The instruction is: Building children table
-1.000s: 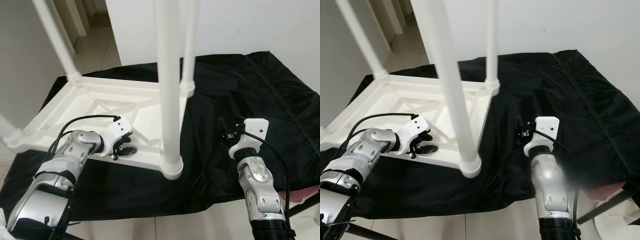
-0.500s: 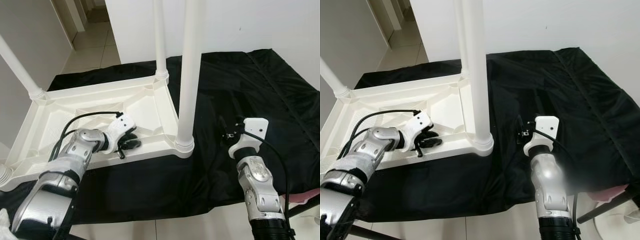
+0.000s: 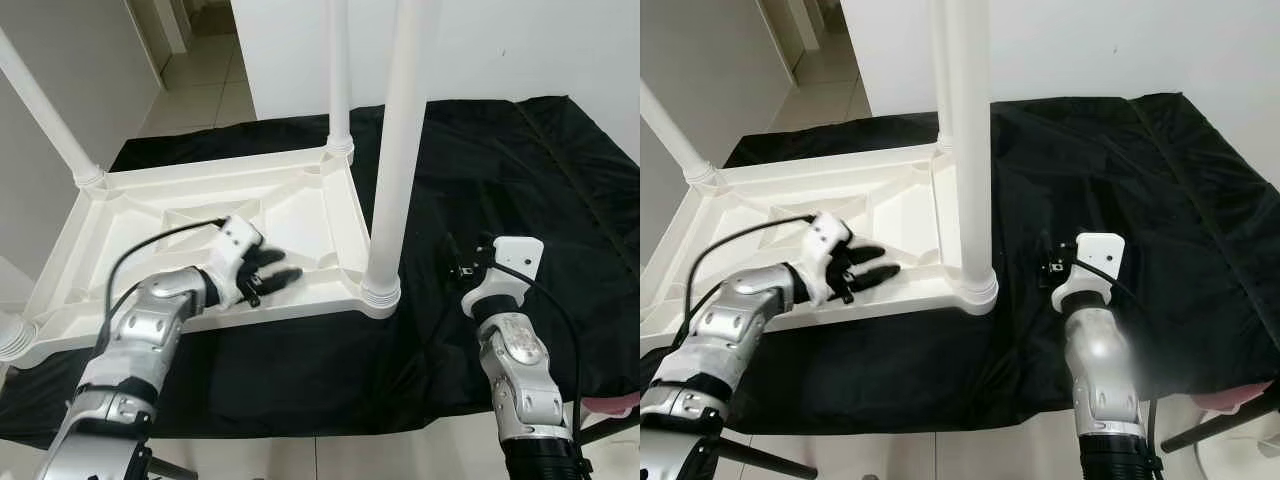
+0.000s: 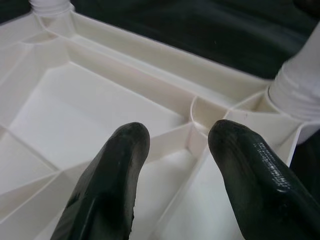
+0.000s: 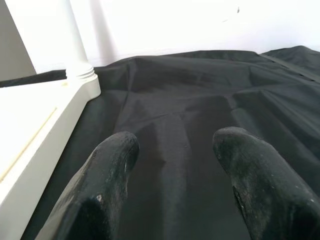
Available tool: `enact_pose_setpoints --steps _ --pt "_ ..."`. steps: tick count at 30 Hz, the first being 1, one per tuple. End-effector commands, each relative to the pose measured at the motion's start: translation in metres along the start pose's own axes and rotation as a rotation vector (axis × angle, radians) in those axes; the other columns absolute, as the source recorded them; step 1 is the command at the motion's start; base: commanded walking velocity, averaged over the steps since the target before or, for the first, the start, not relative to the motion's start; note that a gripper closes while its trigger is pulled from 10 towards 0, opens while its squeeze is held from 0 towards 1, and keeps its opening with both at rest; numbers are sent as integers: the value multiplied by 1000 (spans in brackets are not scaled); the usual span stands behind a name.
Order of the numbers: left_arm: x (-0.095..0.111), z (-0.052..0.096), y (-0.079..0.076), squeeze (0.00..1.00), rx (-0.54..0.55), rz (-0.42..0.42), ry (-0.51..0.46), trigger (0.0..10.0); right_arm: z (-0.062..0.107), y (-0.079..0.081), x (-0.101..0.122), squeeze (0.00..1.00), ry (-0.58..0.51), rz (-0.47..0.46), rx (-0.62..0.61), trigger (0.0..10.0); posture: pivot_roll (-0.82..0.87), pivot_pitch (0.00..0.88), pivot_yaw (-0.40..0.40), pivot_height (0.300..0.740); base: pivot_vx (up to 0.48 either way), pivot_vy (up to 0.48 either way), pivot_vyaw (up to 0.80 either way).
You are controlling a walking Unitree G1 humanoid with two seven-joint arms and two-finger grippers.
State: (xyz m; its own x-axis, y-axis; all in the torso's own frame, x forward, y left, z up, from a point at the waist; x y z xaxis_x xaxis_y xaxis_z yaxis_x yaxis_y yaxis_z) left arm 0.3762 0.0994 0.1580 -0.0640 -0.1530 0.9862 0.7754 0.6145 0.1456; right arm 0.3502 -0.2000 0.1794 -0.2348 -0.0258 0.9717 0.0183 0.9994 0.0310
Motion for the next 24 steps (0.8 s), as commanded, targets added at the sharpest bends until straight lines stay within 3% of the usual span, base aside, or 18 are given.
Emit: enact_pose_setpoints --steps 1,3,8,11,12,16,23,24 --pt "-5 7 7 0 63 44 5 10000 3 2 -3 0 6 -2 0 10000 -67 59 138 740 0 0 0" --pt "2 17 13 0 185 84 -74 10000 6 1 -2 0 -3 -5 -11 10000 -85 63 158 740 0 0 0" --pt "8 32 15 0 304 129 -148 10000 13 2 3 0 -24 -17 -25 10000 -106 71 177 740 0 0 0" --pt "8 35 7 0 311 132 -164 10000 18 1 3 0 -27 -18 -28 10000 -109 73 176 740 0 0 0" --pt "3 35 -3 0 307 159 -167 10000 21 2 4 0 -30 -21 -23 10000 -118 73 176 740 0 0 0" --pt "1 35 -8 0 305 188 -168 10000 23 3 4 0 -30 -15 -15 10000 -123 72 175 740 0 0 0" --pt "5 30 -36 0 317 182 -184 10000 28 10 0 0 -11 -22 35 10000 -124 56 151 740 0 0 0" --pt "5 29 -39 0 322 184 -184 10000 28 11 1 690 -11 -25 39 10000 -124 56 151 740 0 0 0"
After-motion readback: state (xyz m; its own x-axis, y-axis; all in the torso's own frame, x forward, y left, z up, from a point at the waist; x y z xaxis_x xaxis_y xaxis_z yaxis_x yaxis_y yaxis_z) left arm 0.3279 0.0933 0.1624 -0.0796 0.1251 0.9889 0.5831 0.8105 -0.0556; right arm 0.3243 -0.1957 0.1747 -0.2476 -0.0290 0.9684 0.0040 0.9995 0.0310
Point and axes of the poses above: a point about 5 cm out from each wrist's last joint towards the gripper, its own z axis pointing back from the gripper into the wrist, its own x axis along the axis of the wrist's last joint, y = z × x, the point moved 6 cm from there along -z, pointing out of the wrist towards the gripper, and after that the axes turned 3 degrees about -z, right-handed, at the moved point
